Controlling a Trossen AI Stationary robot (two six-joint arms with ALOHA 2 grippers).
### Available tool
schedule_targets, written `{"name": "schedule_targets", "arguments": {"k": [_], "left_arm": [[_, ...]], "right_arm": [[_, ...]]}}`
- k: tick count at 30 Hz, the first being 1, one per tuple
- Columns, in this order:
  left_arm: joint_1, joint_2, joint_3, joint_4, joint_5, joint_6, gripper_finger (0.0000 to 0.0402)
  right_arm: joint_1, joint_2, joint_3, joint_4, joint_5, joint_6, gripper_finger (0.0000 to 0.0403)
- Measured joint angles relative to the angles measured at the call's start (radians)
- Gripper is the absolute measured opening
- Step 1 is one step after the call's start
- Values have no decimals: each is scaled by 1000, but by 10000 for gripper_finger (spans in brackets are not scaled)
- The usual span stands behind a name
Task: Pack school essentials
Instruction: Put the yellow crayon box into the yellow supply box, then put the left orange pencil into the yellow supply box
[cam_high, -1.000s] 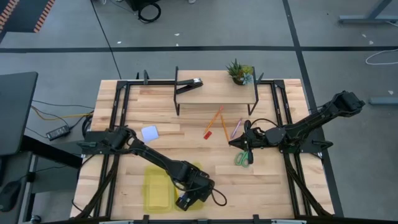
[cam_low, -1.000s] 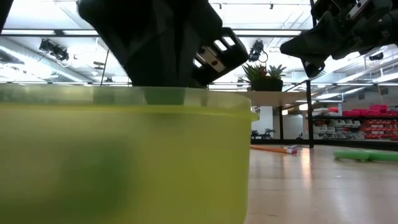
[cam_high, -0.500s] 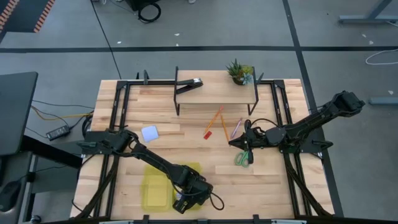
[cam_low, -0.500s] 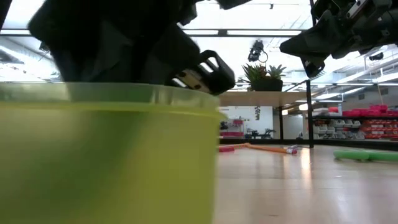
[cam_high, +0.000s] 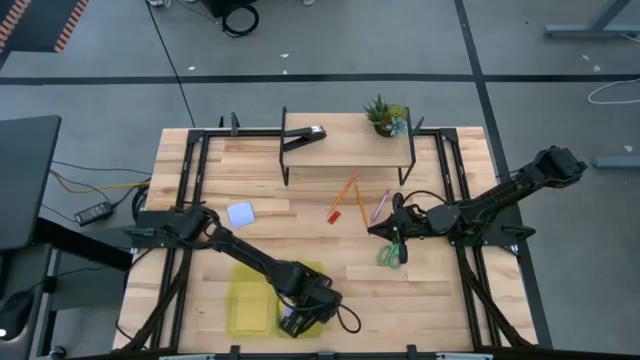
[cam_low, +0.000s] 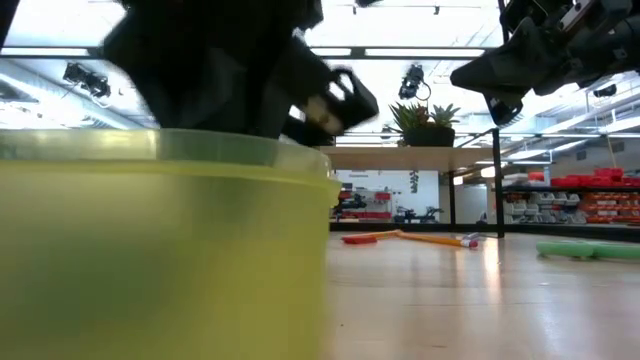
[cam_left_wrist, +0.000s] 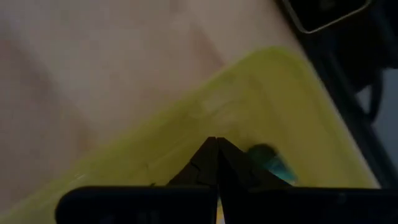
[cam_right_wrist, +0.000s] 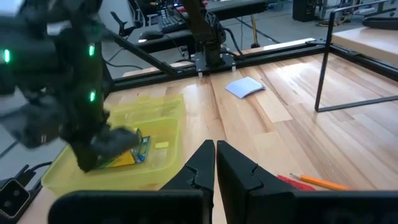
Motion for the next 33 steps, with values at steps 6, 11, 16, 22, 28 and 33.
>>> {"name": "schedule_targets", "arguments": {"k": [6, 11, 16, 22, 28, 33], "left_arm": [[2, -35, 0, -109, -129, -16, 9], [35, -70, 0, -157, -164, -74, 5], [73, -104, 0, -167, -165, -137, 22], [126, -118, 2, -162, -183, -230, 33], [188, -118, 1, -149, -300, -279, 34], [252, -118, 1, -105, -393, -311, 50]], "right_arm": [[0, 0, 0, -8, -4, 0, 23], [0, 0, 0, -7, -4, -3, 23], [0, 0, 0, -9, -4, -3, 23], [0, -35, 0, -83, -10, 5, 23], [0, -173, 0, -194, -11, 8, 23], [0, -247, 0, -276, -11, -7, 23]]}}
